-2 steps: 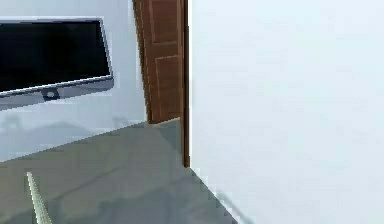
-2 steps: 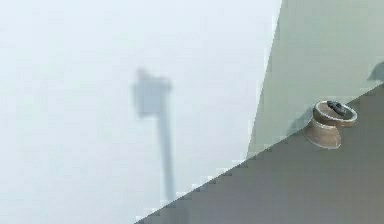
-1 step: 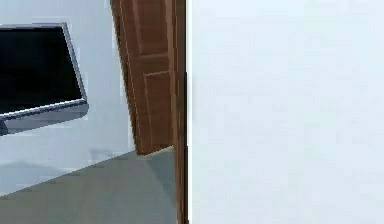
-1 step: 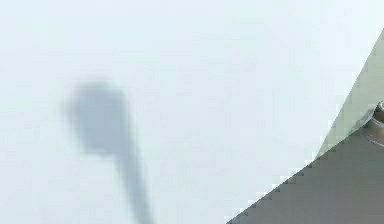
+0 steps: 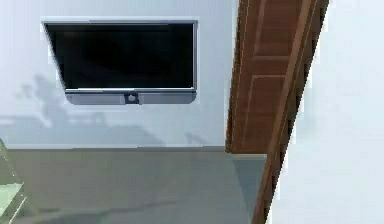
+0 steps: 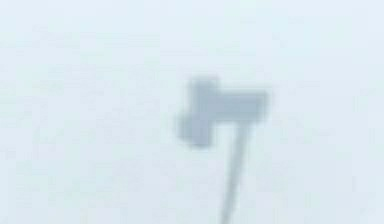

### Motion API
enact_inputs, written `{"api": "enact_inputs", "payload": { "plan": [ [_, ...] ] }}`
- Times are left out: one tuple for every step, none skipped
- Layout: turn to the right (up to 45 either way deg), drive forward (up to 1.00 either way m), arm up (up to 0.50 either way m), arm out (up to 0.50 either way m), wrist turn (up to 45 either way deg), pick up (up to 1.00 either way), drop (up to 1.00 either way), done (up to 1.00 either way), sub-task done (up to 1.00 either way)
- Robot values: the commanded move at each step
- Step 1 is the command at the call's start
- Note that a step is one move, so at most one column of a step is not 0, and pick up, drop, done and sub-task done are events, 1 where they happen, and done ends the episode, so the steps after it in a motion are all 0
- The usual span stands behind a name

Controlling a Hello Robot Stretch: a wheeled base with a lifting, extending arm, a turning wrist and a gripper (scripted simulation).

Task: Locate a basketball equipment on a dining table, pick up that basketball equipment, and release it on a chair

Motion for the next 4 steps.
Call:
{"api": "enact_inputs", "payload": {
  "plan": [
    [0.0, 0.9, 0.0, 0.0, 0.0, 0.0, 0.0, 0.0, 0.0],
    [36.0, 0.0, 0.0, 0.0, 0.0, 0.0, 0.0, 0.0, 0.0],
    [0.0, 0.4, 0.0, 0.0, 0.0, 0.0, 0.0, 0.0, 0.0],
    [45.0, 0.0, 0.0, 0.0, 0.0, 0.0, 0.0, 0.0, 0.0]
  ]
}}
